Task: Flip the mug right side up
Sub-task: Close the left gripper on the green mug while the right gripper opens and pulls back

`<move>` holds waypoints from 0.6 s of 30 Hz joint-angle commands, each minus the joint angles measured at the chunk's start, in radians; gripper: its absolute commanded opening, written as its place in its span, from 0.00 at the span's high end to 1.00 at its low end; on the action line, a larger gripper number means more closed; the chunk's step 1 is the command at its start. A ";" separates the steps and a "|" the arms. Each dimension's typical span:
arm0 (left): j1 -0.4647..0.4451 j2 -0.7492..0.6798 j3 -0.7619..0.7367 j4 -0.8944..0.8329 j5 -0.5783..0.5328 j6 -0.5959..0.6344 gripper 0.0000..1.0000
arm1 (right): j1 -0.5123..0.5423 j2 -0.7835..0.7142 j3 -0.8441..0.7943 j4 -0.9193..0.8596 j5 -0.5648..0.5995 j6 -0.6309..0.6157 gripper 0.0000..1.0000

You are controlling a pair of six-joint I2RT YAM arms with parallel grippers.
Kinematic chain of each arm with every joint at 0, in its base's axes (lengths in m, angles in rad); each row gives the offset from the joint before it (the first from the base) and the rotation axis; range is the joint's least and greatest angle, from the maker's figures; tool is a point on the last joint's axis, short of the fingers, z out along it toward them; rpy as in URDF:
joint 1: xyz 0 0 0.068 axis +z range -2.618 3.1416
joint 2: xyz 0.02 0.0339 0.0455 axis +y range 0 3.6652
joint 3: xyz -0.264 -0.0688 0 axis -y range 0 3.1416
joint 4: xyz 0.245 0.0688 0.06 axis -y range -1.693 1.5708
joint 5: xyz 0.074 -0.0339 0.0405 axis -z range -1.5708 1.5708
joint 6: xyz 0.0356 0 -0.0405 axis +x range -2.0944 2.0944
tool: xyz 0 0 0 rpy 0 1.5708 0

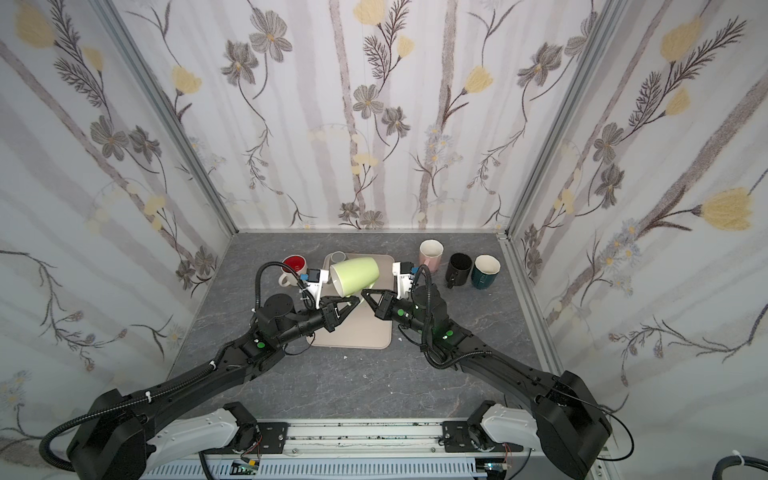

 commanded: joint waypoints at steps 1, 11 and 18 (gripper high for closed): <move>0.006 -0.008 0.015 0.053 -0.060 -0.013 1.00 | 0.004 0.008 -0.001 0.005 -0.067 -0.061 1.00; 0.005 0.013 0.059 -0.106 -0.108 0.019 1.00 | -0.004 0.020 -0.016 0.043 -0.055 -0.051 0.52; 0.008 0.039 0.087 -0.224 -0.128 0.043 1.00 | -0.011 0.015 -0.070 0.125 -0.012 -0.024 0.37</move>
